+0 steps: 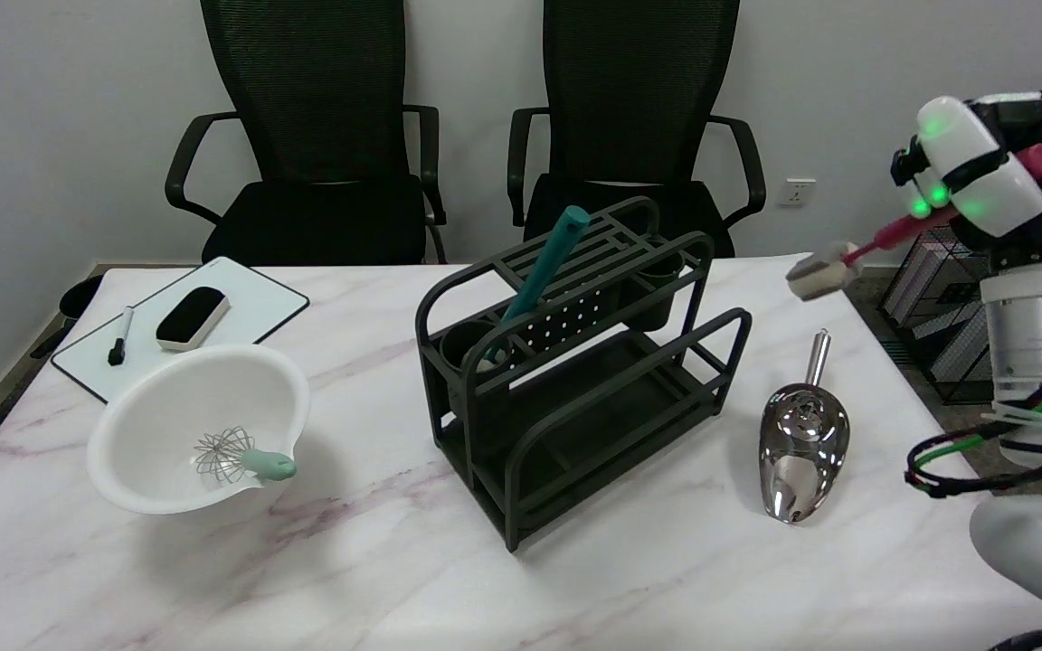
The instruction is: Pick up the pink sponge bottle brush.
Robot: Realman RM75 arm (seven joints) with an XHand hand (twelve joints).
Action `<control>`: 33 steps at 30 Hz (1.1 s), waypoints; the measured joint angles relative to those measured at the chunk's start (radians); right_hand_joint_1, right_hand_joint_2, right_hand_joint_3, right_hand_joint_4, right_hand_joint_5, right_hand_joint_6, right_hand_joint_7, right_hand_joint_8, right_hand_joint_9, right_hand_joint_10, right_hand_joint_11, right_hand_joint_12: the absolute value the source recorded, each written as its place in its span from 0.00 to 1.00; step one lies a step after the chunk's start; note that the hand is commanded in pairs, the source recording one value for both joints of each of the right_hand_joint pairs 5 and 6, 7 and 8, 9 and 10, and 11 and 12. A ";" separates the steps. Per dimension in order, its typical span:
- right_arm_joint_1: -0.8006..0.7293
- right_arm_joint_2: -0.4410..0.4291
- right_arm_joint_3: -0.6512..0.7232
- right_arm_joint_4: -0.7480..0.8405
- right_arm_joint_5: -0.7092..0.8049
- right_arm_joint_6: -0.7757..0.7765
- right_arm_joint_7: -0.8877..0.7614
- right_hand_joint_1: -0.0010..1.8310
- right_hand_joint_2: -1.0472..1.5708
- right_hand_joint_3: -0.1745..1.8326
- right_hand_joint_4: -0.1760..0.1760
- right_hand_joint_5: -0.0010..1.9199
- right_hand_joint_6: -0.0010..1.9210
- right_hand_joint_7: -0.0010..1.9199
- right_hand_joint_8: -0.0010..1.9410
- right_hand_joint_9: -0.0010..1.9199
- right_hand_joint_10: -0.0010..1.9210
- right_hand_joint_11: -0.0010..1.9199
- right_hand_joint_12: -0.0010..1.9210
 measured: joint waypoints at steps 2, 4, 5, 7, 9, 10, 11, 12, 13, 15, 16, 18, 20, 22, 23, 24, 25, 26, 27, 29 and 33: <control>-0.023 -0.006 -0.001 0.006 0.002 0.007 -0.030 0.57 0.94 0.33 0.50 1.00 1.00 1.00 0.99 1.00 1.00 1.00 1.00; -0.042 -0.012 -0.004 0.009 0.003 0.013 -0.056 0.57 0.95 0.33 0.50 1.00 1.00 1.00 0.99 1.00 1.00 1.00 1.00; -0.052 -0.015 -0.006 0.010 0.004 0.017 -0.068 0.56 0.96 0.32 0.50 1.00 1.00 1.00 0.99 1.00 1.00 1.00 1.00; -0.068 -0.021 -0.012 0.011 0.006 0.025 -0.087 0.56 0.96 0.32 0.50 1.00 1.00 1.00 0.99 1.00 1.00 1.00 1.00; -0.086 -0.027 -0.025 0.011 0.010 0.038 -0.107 0.56 0.97 0.32 0.50 1.00 1.00 1.00 0.99 1.00 1.00 1.00 1.00; -0.091 -0.029 -0.031 0.011 0.012 0.043 -0.112 0.56 0.97 0.32 0.50 1.00 1.00 1.00 0.99 1.00 1.00 1.00 1.00; -0.100 -0.032 -0.045 0.009 0.014 0.055 -0.122 0.56 0.97 0.32 0.50 1.00 1.00 1.00 0.99 1.00 1.00 1.00 1.00; -0.105 -0.034 -0.057 0.007 0.017 0.065 -0.129 0.55 0.97 0.32 0.50 1.00 1.00 1.00 0.99 1.00 1.00 1.00 1.00; -0.110 -0.035 -0.070 0.006 0.020 0.076 -0.135 0.55 0.97 0.32 0.50 1.00 1.00 1.00 0.99 1.00 1.00 1.00 1.00; -0.120 -0.038 -0.104 0.002 0.024 0.105 -0.149 0.55 0.98 0.32 0.50 1.00 1.00 1.00 0.99 1.00 1.00 1.00 1.00; -0.125 -0.040 -0.125 0.001 0.028 0.126 -0.158 0.55 0.98 0.32 0.50 1.00 1.00 1.00 0.99 1.00 1.00 1.00 1.00; -0.134 -0.042 -0.169 -0.001 0.032 0.169 -0.176 0.55 0.98 0.32 0.50 1.00 1.00 1.00 0.99 1.00 1.00 1.00 1.00; -0.140 -0.044 -0.208 0.000 0.037 0.207 -0.196 0.55 0.98 0.32 0.50 1.00 1.00 1.00 0.99 1.00 1.00 1.00 1.00; -0.148 -0.045 -0.259 0.004 0.039 0.255 -0.224 0.55 0.98 0.32 0.50 1.00 1.00 1.00 0.99 1.00 1.00 1.00 1.00; -0.153 -0.046 -0.288 0.008 0.042 0.280 -0.243 0.55 0.98 0.32 0.50 1.00 1.00 1.00 0.99 1.00 1.00 1.00 1.00; -0.156 -0.047 -0.315 0.011 0.043 0.304 -0.262 0.55 0.98 0.32 0.50 1.00 1.00 1.00 0.99 1.00 1.00 1.00 1.00; -0.159 -0.047 -0.333 0.013 0.044 0.321 -0.275 0.55 0.98 0.31 0.50 1.00 1.00 1.00 0.99 1.00 1.00 1.00 1.00; -0.162 -0.048 -0.359 0.016 0.045 0.347 -0.295 0.55 0.98 0.31 0.50 1.00 1.00 1.00 0.99 1.00 1.00 1.00 1.00; -0.166 -0.048 -0.389 0.019 0.047 0.371 -0.319 0.55 0.98 0.31 0.50 1.00 1.00 1.00 0.99 1.00 1.00 1.00 1.00; -0.172 -0.049 -0.437 0.024 0.048 0.407 -0.359 0.54 0.99 0.31 0.50 1.00 1.00 1.00 0.99 1.00 1.00 1.00 1.00; -0.183 -0.053 -0.550 0.035 0.051 0.477 -0.460 0.54 0.99 0.31 0.50 1.00 1.00 1.00 0.99 1.00 1.00 1.00 1.00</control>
